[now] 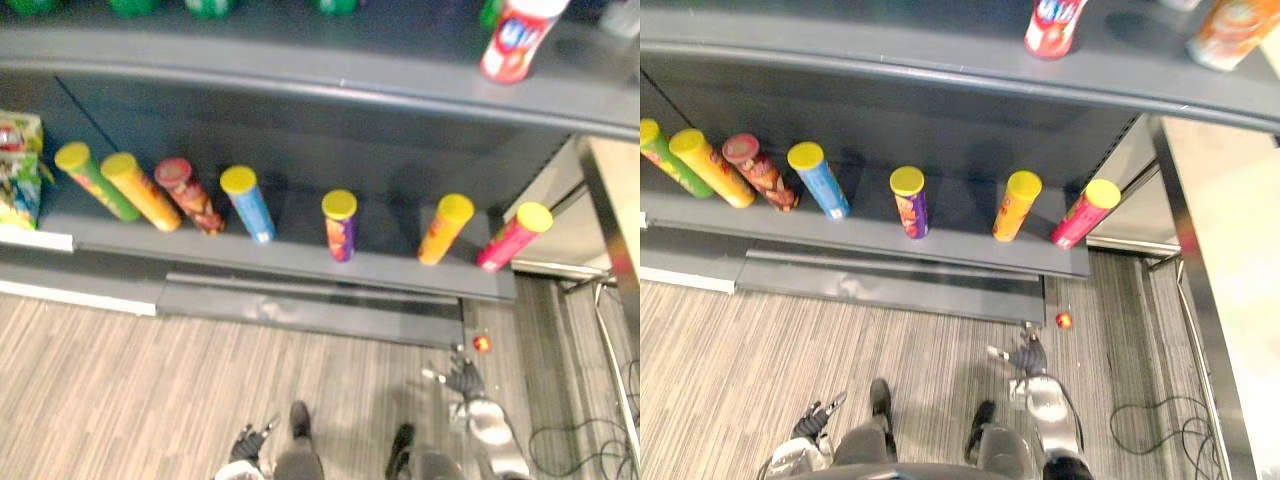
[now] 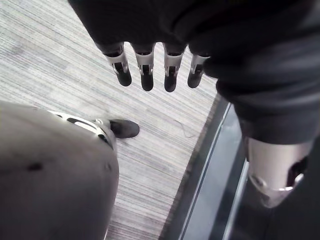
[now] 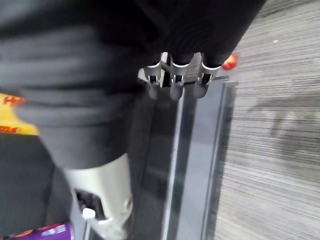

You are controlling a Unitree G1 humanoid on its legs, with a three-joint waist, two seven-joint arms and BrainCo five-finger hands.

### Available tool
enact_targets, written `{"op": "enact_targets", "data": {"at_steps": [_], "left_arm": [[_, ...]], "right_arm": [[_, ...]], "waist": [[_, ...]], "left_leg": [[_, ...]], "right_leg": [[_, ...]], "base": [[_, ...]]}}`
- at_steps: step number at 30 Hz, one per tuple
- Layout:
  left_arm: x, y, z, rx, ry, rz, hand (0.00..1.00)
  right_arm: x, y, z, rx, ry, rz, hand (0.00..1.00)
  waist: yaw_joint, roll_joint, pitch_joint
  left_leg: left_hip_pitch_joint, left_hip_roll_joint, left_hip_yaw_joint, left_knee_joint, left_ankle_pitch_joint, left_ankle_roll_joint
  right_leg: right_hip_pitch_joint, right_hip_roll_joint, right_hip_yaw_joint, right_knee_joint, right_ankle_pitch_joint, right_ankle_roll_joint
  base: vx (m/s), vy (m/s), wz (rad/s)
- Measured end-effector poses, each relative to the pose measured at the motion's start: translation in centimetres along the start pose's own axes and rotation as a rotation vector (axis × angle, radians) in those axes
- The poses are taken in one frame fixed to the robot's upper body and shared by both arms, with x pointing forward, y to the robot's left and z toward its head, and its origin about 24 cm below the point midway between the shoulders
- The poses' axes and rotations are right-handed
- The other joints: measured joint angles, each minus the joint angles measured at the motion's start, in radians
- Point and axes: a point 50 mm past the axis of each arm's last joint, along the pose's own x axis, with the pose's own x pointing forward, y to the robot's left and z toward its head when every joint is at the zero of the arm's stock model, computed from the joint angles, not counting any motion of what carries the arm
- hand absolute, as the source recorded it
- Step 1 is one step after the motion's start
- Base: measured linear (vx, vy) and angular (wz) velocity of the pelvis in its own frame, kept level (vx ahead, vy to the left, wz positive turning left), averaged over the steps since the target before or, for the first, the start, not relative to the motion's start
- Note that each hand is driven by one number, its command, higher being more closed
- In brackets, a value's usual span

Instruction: Put the gum and the chips on the shelf.

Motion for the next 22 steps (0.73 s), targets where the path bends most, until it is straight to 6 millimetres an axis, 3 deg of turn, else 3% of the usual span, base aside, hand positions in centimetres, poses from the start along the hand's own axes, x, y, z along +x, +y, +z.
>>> {"op": "enact_targets", "data": {"at_steps": [4,7,14,22], "left_arm": [[-0.4,0.7,-1.3,-0.016,0.038,0.015,0.00],[-0.5,0.8,-1.9,-0.018,0.052,0.018,0.00],[-1.0,1.0,-3.4,-0.083,0.102,0.048,0.00],[-1.1,1.1,-4.0,-0.108,0.124,0.059,0.00]], "right_arm": [[-2.6,-1.9,-6.4,0.049,0.256,-0.060,0.00],[-4.2,-3.3,-9.3,0.111,0.391,-0.143,0.00],[-7.2,-4.3,-13.0,0.210,0.577,-0.236,0.00],[-8.1,-4.5,-14.0,0.342,0.643,-0.355,0.00]], "waist": [[-0.006,0.002,-0.040],[-0.014,0.007,-0.062],[-0.027,0.022,-0.089],[-0.028,0.027,-0.098]], "left_leg": [[0.061,0.000,0.017,-0.001,-0.025,-0.003],[0.075,0.000,0.029,-0.002,-0.030,-0.003],[0.116,-0.005,0.047,-0.007,-0.051,-0.003],[0.154,-0.007,0.074,-0.008,-0.070,-0.004]], "right_leg": [[0.062,0.005,0.017,-0.042,0.006,0.007],[0.077,0.007,0.028,-0.060,0.013,0.010],[0.127,0.009,0.042,-0.107,0.031,0.015],[0.162,0.017,0.064,-0.134,0.035,0.017]], "base": [[0.05,0.026,-0.12],[0.03,0.027,-0.11],[0.03,0.015,-0.07],[0.05,0.002,-0.09]]}}
